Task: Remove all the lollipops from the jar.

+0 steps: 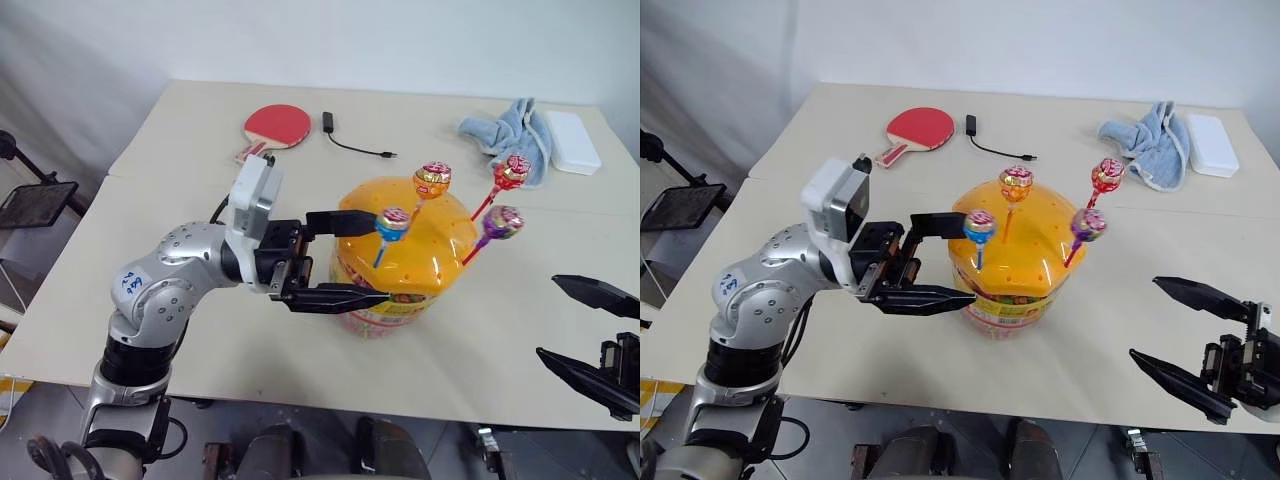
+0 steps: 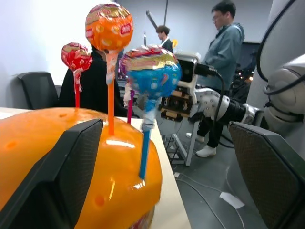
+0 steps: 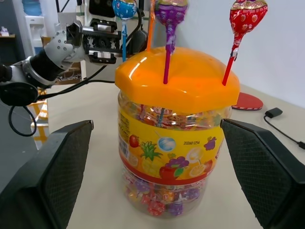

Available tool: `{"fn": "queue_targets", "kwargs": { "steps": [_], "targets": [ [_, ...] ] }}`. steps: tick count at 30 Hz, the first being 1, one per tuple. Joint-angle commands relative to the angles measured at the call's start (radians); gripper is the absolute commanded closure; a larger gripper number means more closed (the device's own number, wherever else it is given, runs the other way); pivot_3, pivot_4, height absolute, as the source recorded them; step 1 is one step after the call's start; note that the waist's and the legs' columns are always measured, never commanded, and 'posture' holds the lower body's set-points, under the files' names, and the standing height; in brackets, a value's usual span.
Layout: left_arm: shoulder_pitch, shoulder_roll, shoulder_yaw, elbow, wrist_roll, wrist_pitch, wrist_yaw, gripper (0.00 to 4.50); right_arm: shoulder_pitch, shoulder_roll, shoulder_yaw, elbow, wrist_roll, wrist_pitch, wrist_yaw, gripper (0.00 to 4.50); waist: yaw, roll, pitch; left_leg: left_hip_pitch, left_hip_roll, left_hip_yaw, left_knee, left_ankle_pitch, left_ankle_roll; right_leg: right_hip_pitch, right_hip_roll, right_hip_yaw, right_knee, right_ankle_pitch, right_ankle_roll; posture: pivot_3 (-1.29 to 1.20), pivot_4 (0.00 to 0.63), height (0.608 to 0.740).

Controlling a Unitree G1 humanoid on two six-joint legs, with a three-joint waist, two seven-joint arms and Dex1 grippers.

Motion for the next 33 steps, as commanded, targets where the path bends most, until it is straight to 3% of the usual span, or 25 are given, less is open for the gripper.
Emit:
{"fn": "queue_targets", "kwargs": {
  "steps": [1, 7, 12, 18, 22, 26, 30, 33],
  "targets": [
    [-0.014, -0.010, -0.002, 0.001, 0.008, -0.002, 0.005, 1.15, 0.013, 0.007, -0.017, -0.004, 0.009, -0.028, 0.011, 0.00, 0.000, 0.000, 0.000, 0.000, 0.000, 0.000, 0.000, 0.000, 0.000, 0.000, -0.001, 0.000, 0.000, 0.000, 0.000, 0.00, 0.150, 0.740],
    [-0.025, -0.016, -0.006, 0.024, 0.005, 0.018, -0.013, 2.94, -0.003, 0.007, 0.001, -0.021, 0.053, -0.045, 0.065, 0.00, -0.001, 0.000, 0.000, 0.001, 0.000, 0.000, 0.000, 0.000, 0.000, 0.000, -0.002, 0.000, 0.000, 0.000, 0.000, 0.00, 0.150, 0.740],
    [-0.039, 0.006, 0.001, 0.044, -0.006, 0.041, -0.061, 4.46, -0.084, 0.014, 0.027, -0.038, 0.145, -0.022, 0.020, 0.00, -0.002, 0.000, 0.000, 0.001, 0.000, 0.000, 0.000, 0.000, 0.000, 0.000, -0.003, 0.000, 0.000, 0.000, 0.000, 0.00, 0.150, 0.740],
    [-0.033, 0.112, 0.084, 0.139, -0.005, 0.010, -0.204, 4.46, -0.095, 0.027, 0.054, -0.050, 0.163, -0.022, 0.009, 0.00, -0.003, 0.000, 0.000, 0.001, 0.001, 0.000, -0.001, 0.000, -0.001, 0.000, -0.003, 0.000, 0.000, 0.000, 0.000, 0.00, 0.150, 0.740],
    [-0.042, 0.229, 0.179, 0.255, -0.045, 0.058, -0.293, 4.46, -0.104, 0.039, 0.068, -0.034, 0.141, -0.039, 0.020, 0.00, -0.008, 0.001, 0.000, 0.003, 0.001, 0.001, -0.001, 0.000, -0.001, 0.000, -0.002, 0.001, 0.000, 0.000, -0.001, 0.00, 0.150, 0.740],
    [-0.032, 0.363, 0.261, 0.389, 0.003, 0.053, -0.325, 4.46, -0.115, 0.020, 0.059, 0.030, 0.108, -0.045, 0.054, 0.00, -0.007, 0.001, 0.000, 0.003, 0.001, 0.001, -0.001, -0.001, -0.001, 0.000, -0.003, 0.001, 0.001, -0.001, -0.001, 0.00, 0.150, 0.740],
    [0.033, 0.411, 0.336, 0.445, 0.031, 0.029, -0.304, 4.46, -0.148, 0.002, 0.073, 0.129, 0.047, -0.072, 0.095, 0.00, -0.007, 0.001, 0.000, 0.003, 0.001, 0.001, -0.003, -0.001, -0.001, -0.001, -0.004, 0.001, 0.000, -0.001, -0.001, 0.00, 0.150, 0.740],
    [0.086, 0.383, 0.361, 0.395, 0.031, 0.015, -0.270, 4.46, -0.176, -0.005, 0.084, 0.184, 0.022, -0.076, 0.099, 0.00, -0.006, 0.001, 0.000, 0.003, 0.001, 0.001, -0.005, -0.001, -0.001, -0.001, -0.004, 0.001, -0.001, -0.001, -0.001, 0.00, 0.150, 0.740]
  ]
}}
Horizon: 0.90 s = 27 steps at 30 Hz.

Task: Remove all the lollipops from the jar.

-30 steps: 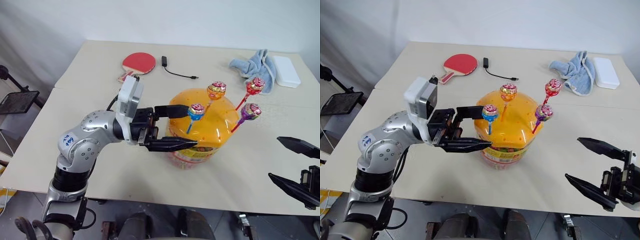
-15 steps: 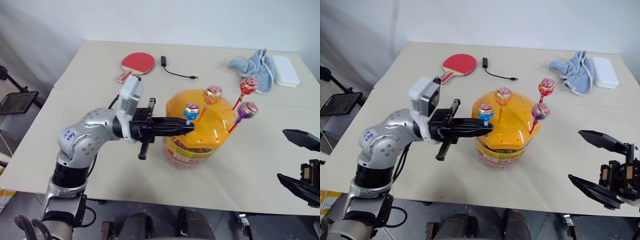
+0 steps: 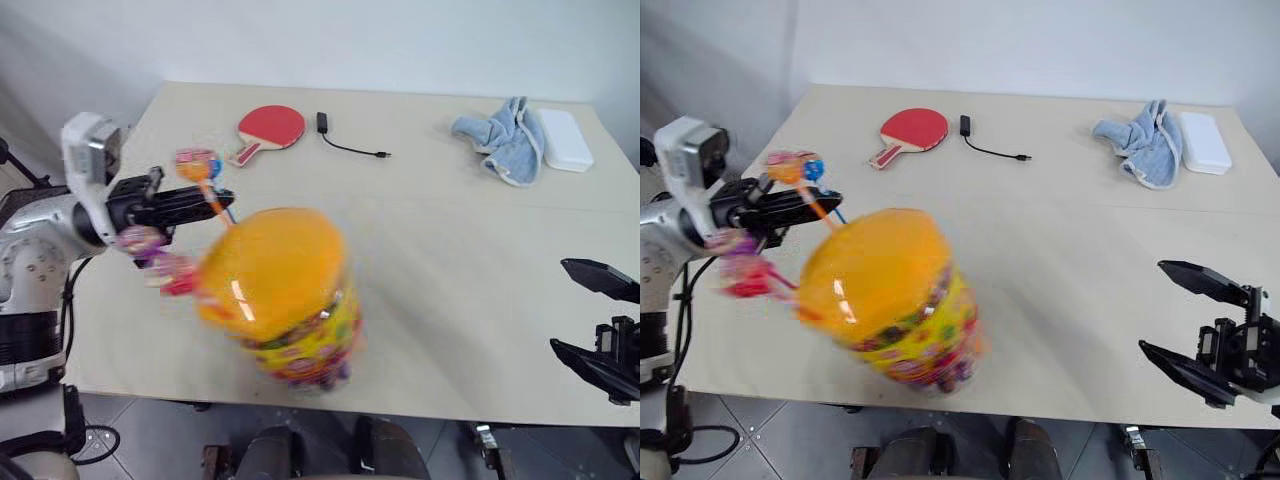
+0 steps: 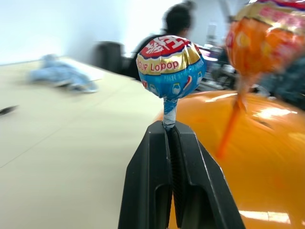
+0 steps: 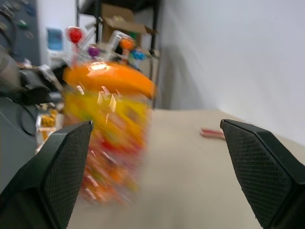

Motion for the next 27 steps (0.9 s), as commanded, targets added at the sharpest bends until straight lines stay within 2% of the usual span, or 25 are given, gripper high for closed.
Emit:
{"fn": "queue_targets", "kwargs": {
  "steps": [1, 7, 17, 21, 26, 27],
  "targets": [
    [0.034, -0.032, 0.036, -0.068, -0.003, -0.022, 0.049, 4.46, -0.031, -0.012, 0.009, 0.040, -0.016, -0.015, 0.007, 0.00, 0.004, 0.000, 0.000, 0.000, 0.000, 0.000, 0.000, 0.000, 0.000, 0.000, 0.000, 0.000, 0.000, 0.000, 0.000, 0.00, 0.150, 0.740],
    [-0.029, -0.153, 0.021, -0.174, -0.043, -0.010, 0.176, 4.46, -0.059, 0.002, 0.024, 0.055, -0.049, -0.028, -0.022, 0.00, 0.007, 0.000, 0.000, -0.001, -0.001, -0.001, 0.000, 0.000, 0.000, 0.001, -0.002, 0.000, -0.001, 0.000, 0.001, 0.00, 0.150, 0.740],
    [-0.114, -0.261, -0.055, -0.233, -0.085, 0.046, 0.247, 4.46, -0.026, 0.021, 0.003, 0.007, -0.052, -0.035, -0.101, 0.00, 0.003, 0.000, 0.000, 0.000, -0.001, 0.001, -0.001, 0.000, 0.000, 0.000, 0.002, 0.000, -0.001, 0.000, 0.001, 0.00, 0.150, 0.740],
    [-0.114, -0.270, -0.075, -0.230, -0.066, 0.040, 0.234, 4.46, 0.003, 0.028, -0.011, -0.024, -0.040, -0.035, -0.123, 0.00, 0.005, 0.000, 0.000, 0.000, -0.001, 0.001, 0.000, 0.000, 0.000, 0.000, 0.002, 0.000, -0.001, 0.001, 0.001, 0.00, 0.150, 0.740],
    [-0.105, -0.247, -0.045, -0.175, -0.028, 0.017, 0.246, 4.46, 0.043, 0.030, -0.017, -0.062, -0.015, -0.021, -0.147, 0.00, 0.004, 0.000, 0.000, 0.000, -0.001, 0.001, 0.000, 0.000, 0.000, 0.000, 0.002, 0.000, -0.001, 0.001, 0.001, 0.00, 0.150, 0.740],
    [-0.087, -0.218, -0.030, -0.141, 0.003, -0.003, 0.240, 4.46, 0.042, 0.029, -0.013, -0.069, -0.011, -0.020, -0.151, 0.00, 0.004, 0.000, 0.000, 0.000, -0.001, 0.001, 0.000, 0.000, 0.000, 0.000, 0.003, 0.000, -0.001, 0.001, 0.001, 0.00, 0.150, 0.740]
  ]
}}
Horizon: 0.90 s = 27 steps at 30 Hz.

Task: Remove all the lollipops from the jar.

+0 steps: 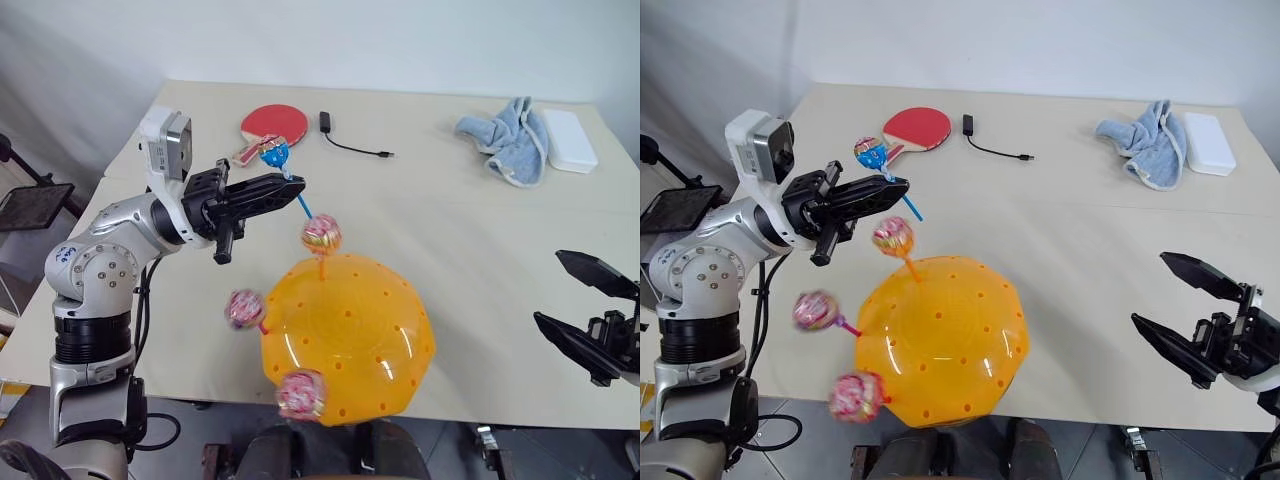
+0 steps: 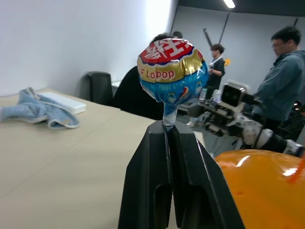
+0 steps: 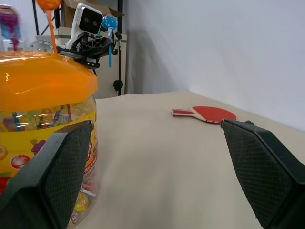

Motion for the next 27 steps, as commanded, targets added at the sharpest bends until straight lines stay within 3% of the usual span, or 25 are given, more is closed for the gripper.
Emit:
{"fn": "queue_targets", "kwargs": {
  "steps": [1, 6, 9, 13, 16, 23, 24, 27],
  "targets": [
    [0.024, 0.065, 0.058, 0.056, 0.061, -0.055, -0.006, 4.46, 0.002, -0.003, -0.031, -0.040, 0.038, 0.001, -0.014, 0.00, -0.003, 0.000, 0.000, 0.000, 0.000, 0.000, 0.000, 0.000, 0.000, 0.000, 0.000, 0.000, 0.000, 0.000, 0.000, 0.00, 0.150, 0.740],
    [0.244, 0.228, 0.193, 0.177, 0.202, -0.176, -0.016, 4.46, -0.003, -0.017, 0.008, -0.052, 0.034, -0.004, 0.030, 0.00, -0.020, 0.001, 0.000, 0.004, 0.001, 0.002, -0.006, 0.000, -0.001, -0.001, 0.000, 0.003, -0.001, -0.001, -0.001, 0.00, 0.150, 0.740],
    [0.403, 0.278, 0.277, 0.184, 0.254, -0.238, -0.019, 4.46, -0.016, -0.020, 0.031, -0.032, 0.021, -0.007, 0.061, 0.00, -0.024, 0.000, 0.001, 0.003, 0.001, 0.002, -0.008, 0.000, -0.001, -0.001, -0.001, 0.002, -0.003, -0.001, -0.001, 0.00, 0.150, 0.740],
    [0.707, 0.274, 0.420, 0.068, 0.283, -0.201, 0.035, 4.46, -0.046, -0.026, 0.067, 0.027, 0.002, -0.004, 0.098, 0.00, -0.026, 0.000, 0.000, 0.002, 0.001, 0.001, -0.009, -0.002, -0.001, -0.001, -0.004, 0.003, -0.007, 0.000, -0.001, 0.00, 0.150, 0.740],
    [0.849, 0.260, 0.443, 0.058, 0.332, -0.205, 0.074, 4.46, -0.072, -0.034, 0.088, 0.057, -0.007, -0.001, 0.112, 0.00, -0.020, 0.001, 0.001, 0.002, 0.001, 0.000, -0.010, -0.004, -0.002, -0.001, -0.004, 0.003, -0.011, 0.000, -0.001, 0.00, 0.150, 0.740],
    [0.897, 0.207, 0.414, -0.002, 0.327, -0.158, 0.162, 4.46, -0.146, -0.059, 0.132, 0.115, -0.018, 0.021, 0.140, 0.00, -0.004, 0.005, 0.001, 0.003, 0.001, 0.000, -0.010, -0.007, -0.006, -0.001, -0.007, 0.003, -0.011, -0.001, -0.002, 0.00, 0.150, 0.740],
    [0.893, 0.208, 0.406, 0.001, 0.338, -0.152, 0.176, 4.00, -0.153, -0.064, 0.134, 0.120, -0.020, 0.024, 0.144, 0.00, -0.004, 0.005, 0.001, 0.003, 0.001, 0.000, -0.010, -0.007, -0.006, -0.002, -0.007, 0.003, -0.011, -0.001, -0.002, 0.00, 0.150, 0.740],
    [0.891, 0.220, 0.395, 0.019, 0.346, -0.115, 0.199, 3.19, -0.162, -0.074, 0.132, 0.129, -0.019, 0.031, 0.150, 0.00, -0.005, 0.006, 0.001, 0.003, 0.001, 0.001, -0.011, -0.007, -0.006, -0.003, -0.007, 0.003, -0.010, -0.001, -0.002, 0.00, 0.150, 0.740]
  ]
}}
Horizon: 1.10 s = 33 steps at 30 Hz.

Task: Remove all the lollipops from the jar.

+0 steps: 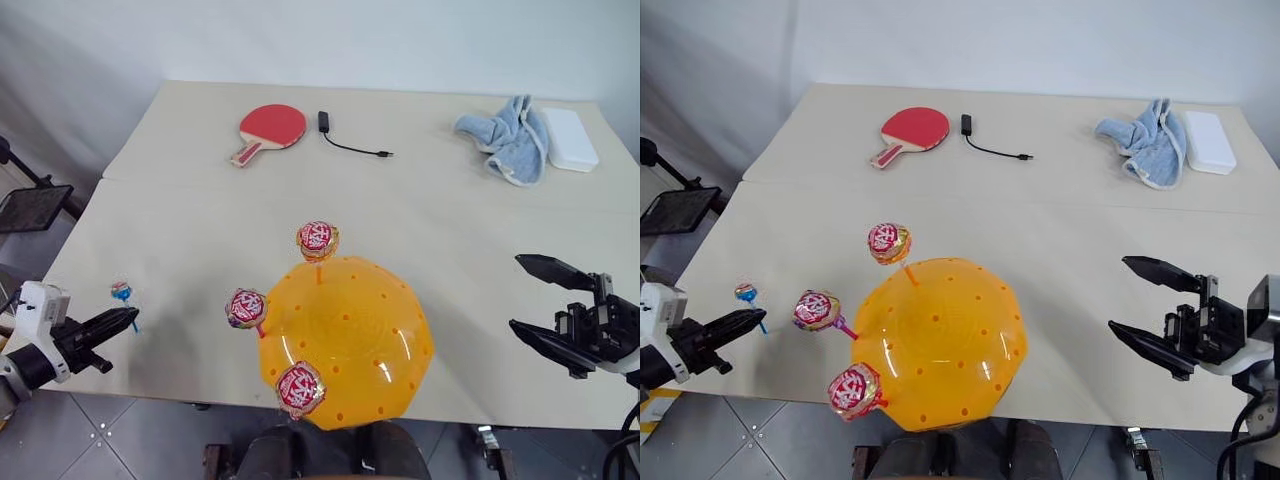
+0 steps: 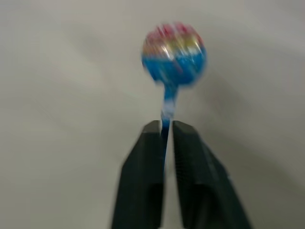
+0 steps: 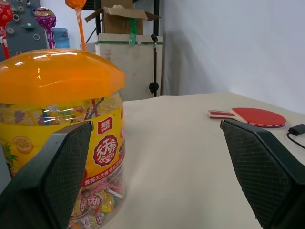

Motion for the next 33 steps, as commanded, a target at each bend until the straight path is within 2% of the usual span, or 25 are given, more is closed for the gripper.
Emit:
{"fn": "queue_targets", "kwargs": {
  "steps": [1, 5, 10, 14, 16, 19, 25, 28, 33],
  "targets": [
    [0.001, 0.011, 0.011, 0.007, 0.009, 0.032, 0.022, 2.86, -0.004, -0.023, -0.019, 0.001, 0.005, 0.008, 0.016, 0.00, 0.000, 0.000, 0.000, 0.000, 0.000, 0.000, 0.000, 0.000, 0.000, 0.000, 0.000, 0.000, 0.000, 0.000, 0.000, 0.00, 0.150, 0.740],
    [-0.002, 0.020, 0.042, 0.059, 0.044, -0.018, 0.034, 1.58, 0.005, -0.030, -0.031, 0.003, 0.005, 0.011, 0.020, 0.00, 0.000, 0.000, 0.000, 0.000, 0.000, 0.000, 0.000, -0.001, 0.000, 0.000, 0.000, -0.001, 0.000, 0.000, 0.000, 0.00, 0.150, 0.740],
    [0.017, 0.069, 0.152, 0.132, -0.005, -0.151, -0.168, 0.10, 0.007, -0.026, -0.048, 0.005, 0.005, 0.004, 0.007, 0.00, -0.006, 0.000, 0.000, -0.001, 0.000, 0.001, -0.001, -0.001, 0.000, -0.001, 0.000, -0.001, 0.000, 0.000, 0.000, 0.00, 0.150, 0.740],
    [-0.016, 0.127, 0.227, 0.153, -0.054, -0.219, -0.309, 0.10, 0.004, -0.035, -0.075, 0.009, 0.016, 0.010, 0.003, 0.00, -0.009, 0.000, 0.000, -0.001, 0.000, 0.001, 0.000, -0.001, 0.000, -0.001, 0.000, -0.001, -0.001, 0.000, 0.000, 0.00, 0.150, 0.740],
    [-0.076, 0.161, 0.198, 0.117, -0.089, -0.199, -0.340, 0.10, 0.007, -0.043, -0.094, 0.006, 0.023, 0.016, -0.001, 0.00, -0.004, 0.000, 0.000, -0.001, 0.000, 0.001, -0.001, -0.001, 0.000, -0.001, 0.000, -0.001, -0.001, 0.000, 0.000, 0.00, 0.150, 0.740],
    [-0.213, 0.175, 0.105, 0.015, -0.178, -0.127, -0.350, 0.04, 0.019, -0.057, -0.131, -0.018, 0.045, 0.035, -0.012, 0.00, 0.008, 0.000, 0.000, -0.001, 0.000, 0.000, 0.000, -0.001, 0.000, 0.000, -0.001, -0.001, 0.000, 0.000, 0.000, 0.00, 0.150, 0.740],
    [-0.447, 0.123, -0.141, -0.190, -0.292, -0.034, -0.340, 0.04, 0.116, -0.067, -0.248, -0.185, 0.144, 0.097, -0.080, 0.00, 0.003, 0.001, 0.000, -0.001, -0.001, 0.000, 0.000, 0.002, 0.005, 0.000, 0.002, -0.002, 0.004, 0.000, 0.000, 0.00, 0.150, 0.740],
    [-0.543, 0.083, -0.226, -0.191, -0.310, -0.014, -0.341, 0.04, 0.130, -0.074, -0.268, -0.227, 0.180, 0.121, -0.109, 0.00, -0.008, 0.001, 0.000, -0.001, -0.001, 0.002, 0.000, 0.002, 0.005, 0.000, 0.005, -0.001, 0.004, 0.000, 0.001, 0.00, 0.150, 0.740],
    [-0.814, 0.026, -0.401, -0.122, -0.353, 0.070, -0.446, 0.04, 0.148, -0.033, -0.250, -0.283, 0.196, 0.108, -0.109, 0.00, 0.002, -0.002, 0.002, -0.001, -0.001, 0.004, 0.002, 0.005, 0.006, 0.001, 0.011, -0.001, 0.005, 0.001, 0.002, 0.00, 0.150, 0.740]
  ]
}}
